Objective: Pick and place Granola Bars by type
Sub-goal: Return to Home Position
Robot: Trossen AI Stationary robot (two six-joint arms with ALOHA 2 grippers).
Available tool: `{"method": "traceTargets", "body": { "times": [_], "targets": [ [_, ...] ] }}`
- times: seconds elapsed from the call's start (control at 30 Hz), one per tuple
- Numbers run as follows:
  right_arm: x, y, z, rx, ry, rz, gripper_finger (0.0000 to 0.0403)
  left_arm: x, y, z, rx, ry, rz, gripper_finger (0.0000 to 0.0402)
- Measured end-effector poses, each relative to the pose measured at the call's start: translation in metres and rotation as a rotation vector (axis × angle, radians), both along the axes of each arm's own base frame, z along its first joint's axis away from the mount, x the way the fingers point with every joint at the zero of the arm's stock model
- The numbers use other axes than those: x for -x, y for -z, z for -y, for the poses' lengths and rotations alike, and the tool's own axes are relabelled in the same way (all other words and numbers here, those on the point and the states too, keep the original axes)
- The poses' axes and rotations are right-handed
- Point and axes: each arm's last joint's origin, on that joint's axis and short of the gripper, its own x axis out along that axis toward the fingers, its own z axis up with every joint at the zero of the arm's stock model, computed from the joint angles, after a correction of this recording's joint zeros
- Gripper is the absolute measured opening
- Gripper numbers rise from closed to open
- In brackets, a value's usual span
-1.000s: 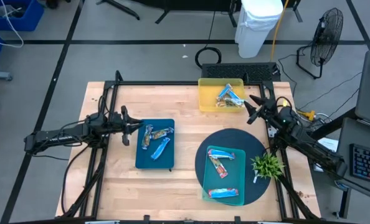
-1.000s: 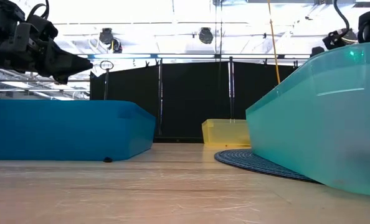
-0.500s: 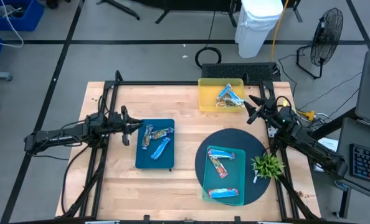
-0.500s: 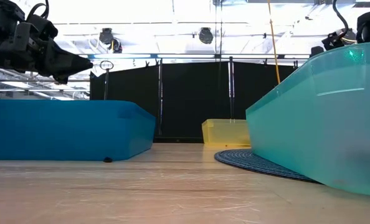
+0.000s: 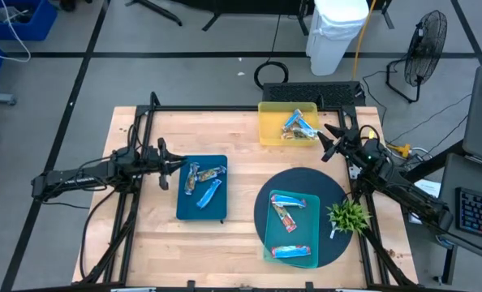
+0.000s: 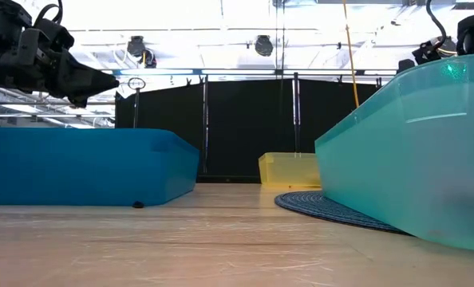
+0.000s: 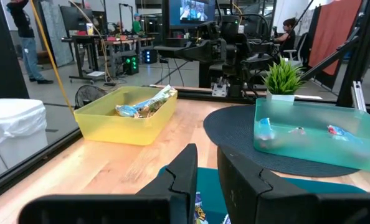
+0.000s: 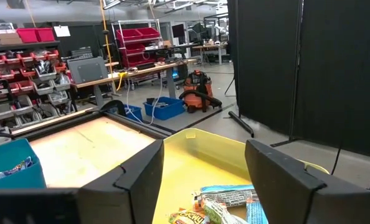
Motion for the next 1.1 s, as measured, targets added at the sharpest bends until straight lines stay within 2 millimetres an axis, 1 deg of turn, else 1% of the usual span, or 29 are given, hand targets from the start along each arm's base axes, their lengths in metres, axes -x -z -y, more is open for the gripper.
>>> {"method": "traceTargets", "body": {
  "times": [1.1],
  "targets": [
    [0.0000,0.0000,0.0000,0.000,0.000,0.000,0.0219,0.0000,0.0000,0.0000,0.000,0.000,0.000,0.0070]
  ]
}}
